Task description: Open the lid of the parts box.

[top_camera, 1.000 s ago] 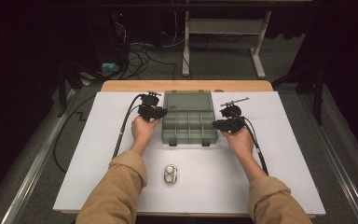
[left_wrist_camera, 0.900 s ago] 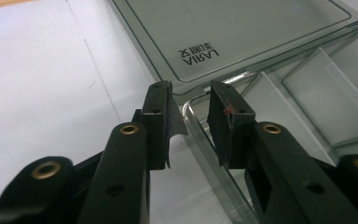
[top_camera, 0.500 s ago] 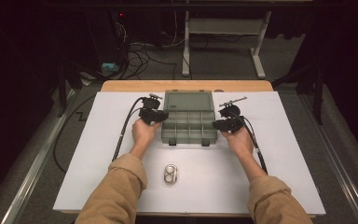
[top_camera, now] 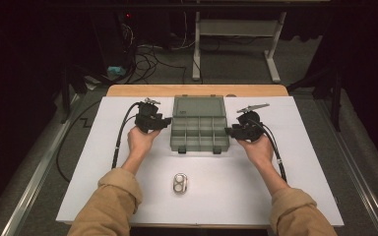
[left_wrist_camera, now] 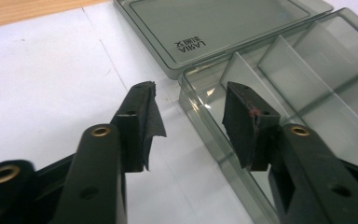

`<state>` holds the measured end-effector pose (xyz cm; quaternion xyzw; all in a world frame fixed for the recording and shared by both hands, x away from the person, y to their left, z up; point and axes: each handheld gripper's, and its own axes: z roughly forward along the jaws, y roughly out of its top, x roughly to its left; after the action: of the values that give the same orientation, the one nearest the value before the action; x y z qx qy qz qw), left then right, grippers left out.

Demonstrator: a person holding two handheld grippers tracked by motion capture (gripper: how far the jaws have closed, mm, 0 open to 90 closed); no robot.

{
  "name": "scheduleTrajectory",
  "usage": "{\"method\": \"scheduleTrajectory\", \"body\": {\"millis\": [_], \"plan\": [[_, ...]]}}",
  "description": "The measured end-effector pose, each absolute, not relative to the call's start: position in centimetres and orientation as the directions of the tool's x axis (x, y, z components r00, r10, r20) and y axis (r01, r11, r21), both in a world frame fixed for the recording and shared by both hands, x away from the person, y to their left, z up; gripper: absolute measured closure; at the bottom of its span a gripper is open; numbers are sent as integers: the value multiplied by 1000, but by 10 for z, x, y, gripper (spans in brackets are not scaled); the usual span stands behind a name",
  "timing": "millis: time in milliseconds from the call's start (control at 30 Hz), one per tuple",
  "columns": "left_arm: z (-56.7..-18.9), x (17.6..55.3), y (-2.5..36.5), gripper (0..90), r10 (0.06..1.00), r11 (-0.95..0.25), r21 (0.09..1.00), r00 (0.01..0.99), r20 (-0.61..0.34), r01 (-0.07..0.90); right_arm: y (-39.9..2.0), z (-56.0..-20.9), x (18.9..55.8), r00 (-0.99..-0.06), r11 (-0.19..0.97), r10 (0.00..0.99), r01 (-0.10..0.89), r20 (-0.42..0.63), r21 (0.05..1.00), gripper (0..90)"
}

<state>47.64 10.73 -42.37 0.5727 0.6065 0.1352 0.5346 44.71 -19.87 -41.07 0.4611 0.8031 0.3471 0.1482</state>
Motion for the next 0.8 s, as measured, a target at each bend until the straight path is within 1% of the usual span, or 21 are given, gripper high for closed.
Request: {"method": "scheduleTrajectory", "body": {"millis": [100, 233, 367, 500, 600, 800], "plan": [[-423, 467, 113, 497, 840, 299, 786, 241, -486, 541, -205, -408, 438, -536, 324, 840, 617, 81, 717, 564], [-422, 454, 120, 480, 829, 310, 787, 254, -499, 533, -213, -407, 425, -549, 325, 833, 587, 69, 741, 521], [-420, 441, 128, 468, 824, 308, 799, 275, -495, 516, -222, -405, 415, -554, 301, 828, 571, 89, 764, 470], [-422, 426, 137, 461, 808, 338, 804, 287, -515, 489, -232, -406, 405, -553, 280, 829, 545, 88, 790, 441], [-426, 417, 142, 459, 808, 342, 806, 287, -515, 483, -238, -408, 397, -554, 273, 828, 540, 92, 796, 407], [-429, 397, 154, 448, 798, 348, 809, 304, -521, 474, -249, -413, 380, -561, 264, 824, 510, 83, 819, 370]]}}
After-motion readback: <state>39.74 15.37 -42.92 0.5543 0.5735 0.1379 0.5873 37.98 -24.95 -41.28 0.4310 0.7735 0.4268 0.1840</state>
